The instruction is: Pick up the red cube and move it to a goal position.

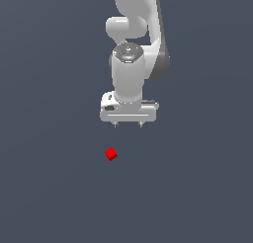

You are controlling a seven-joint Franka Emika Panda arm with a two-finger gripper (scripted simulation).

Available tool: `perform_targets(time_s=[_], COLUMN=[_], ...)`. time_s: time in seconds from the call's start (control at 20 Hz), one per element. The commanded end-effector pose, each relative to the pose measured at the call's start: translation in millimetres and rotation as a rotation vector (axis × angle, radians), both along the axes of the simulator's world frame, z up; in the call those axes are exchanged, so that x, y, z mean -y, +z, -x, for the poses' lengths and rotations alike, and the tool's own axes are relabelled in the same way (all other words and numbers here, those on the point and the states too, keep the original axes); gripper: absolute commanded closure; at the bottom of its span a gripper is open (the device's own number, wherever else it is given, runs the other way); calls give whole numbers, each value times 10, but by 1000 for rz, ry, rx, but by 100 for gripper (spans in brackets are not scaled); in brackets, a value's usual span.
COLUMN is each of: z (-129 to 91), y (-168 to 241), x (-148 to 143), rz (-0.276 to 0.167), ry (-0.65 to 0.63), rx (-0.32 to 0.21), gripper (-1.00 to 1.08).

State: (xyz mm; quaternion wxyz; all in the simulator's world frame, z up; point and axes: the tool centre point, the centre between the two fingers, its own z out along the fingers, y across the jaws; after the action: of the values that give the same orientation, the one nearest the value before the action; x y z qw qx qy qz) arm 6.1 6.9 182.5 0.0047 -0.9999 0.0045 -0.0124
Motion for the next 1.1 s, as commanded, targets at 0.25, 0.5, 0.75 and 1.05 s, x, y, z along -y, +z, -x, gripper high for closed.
perform_targets(time_s=[0.25,0.5,0.75,1.05], z=[-5,-22,-56,-133], y=[-33,-132,-301,-601], x=[19,77,174,338], rz=[0,1,2,5], ry=[14,54,123,246], rx=[0,-2,-4,-7], gripper=[-92,-92,-92,-92])
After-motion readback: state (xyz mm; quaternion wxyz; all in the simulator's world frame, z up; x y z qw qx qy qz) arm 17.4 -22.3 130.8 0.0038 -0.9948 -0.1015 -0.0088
